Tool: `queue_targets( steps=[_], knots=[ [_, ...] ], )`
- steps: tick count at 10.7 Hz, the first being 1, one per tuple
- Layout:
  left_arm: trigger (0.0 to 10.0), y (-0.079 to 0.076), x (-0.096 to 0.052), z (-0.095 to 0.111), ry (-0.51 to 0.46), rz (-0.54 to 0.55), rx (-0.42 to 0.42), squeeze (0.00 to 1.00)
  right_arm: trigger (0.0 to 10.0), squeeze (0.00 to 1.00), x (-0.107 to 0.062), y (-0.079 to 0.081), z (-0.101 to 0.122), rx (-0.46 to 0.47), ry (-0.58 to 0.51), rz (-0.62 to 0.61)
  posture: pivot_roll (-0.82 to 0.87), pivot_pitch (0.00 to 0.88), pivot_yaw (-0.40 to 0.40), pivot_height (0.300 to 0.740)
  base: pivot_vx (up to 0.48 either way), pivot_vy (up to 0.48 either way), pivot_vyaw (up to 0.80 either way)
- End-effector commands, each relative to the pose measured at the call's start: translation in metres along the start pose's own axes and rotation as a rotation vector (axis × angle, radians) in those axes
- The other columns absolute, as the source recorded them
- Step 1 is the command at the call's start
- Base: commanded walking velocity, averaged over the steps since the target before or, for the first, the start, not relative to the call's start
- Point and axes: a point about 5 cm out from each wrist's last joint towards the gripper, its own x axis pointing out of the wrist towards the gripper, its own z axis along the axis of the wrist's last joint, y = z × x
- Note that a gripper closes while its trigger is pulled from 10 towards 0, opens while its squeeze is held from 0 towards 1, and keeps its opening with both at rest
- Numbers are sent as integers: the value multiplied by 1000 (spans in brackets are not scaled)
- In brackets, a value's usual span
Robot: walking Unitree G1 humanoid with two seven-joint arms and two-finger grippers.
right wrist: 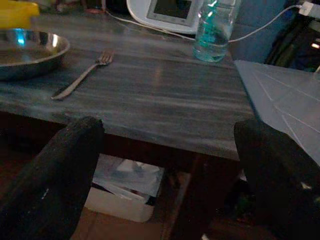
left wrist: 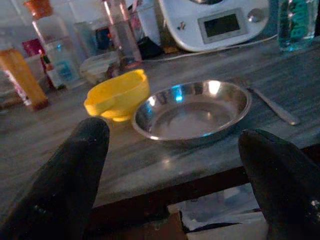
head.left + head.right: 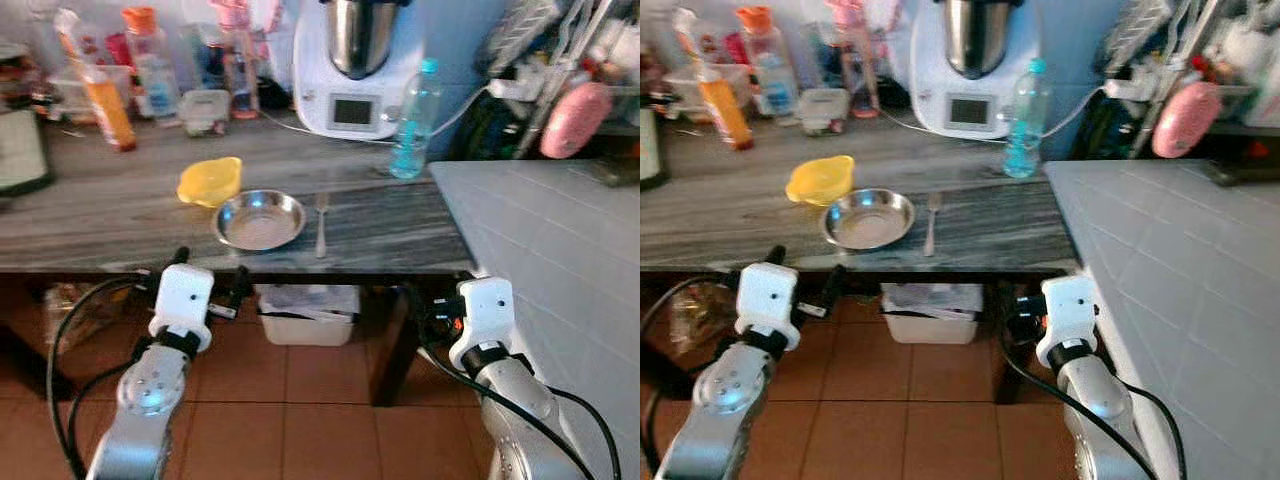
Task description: Setting the table
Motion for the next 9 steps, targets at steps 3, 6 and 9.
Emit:
queue_targets(
  steps=[3,6,9],
  knots=[
    [10000,-6,-1,-2,10,18,7,0,10000,0,4,0,5,0,-19,-10,84,0,23,740,0,0,0],
    [10000,-5,-3,-6,36,25,13,0,10000,0,8,1,6,-2,-22,1,95,0,15,740,-167,0,0],
    [10000,-6,-3,-8,51,23,17,0,10000,0,10,0,8,0,-24,5,92,0,10,740,-326,0,0]
  ],
)
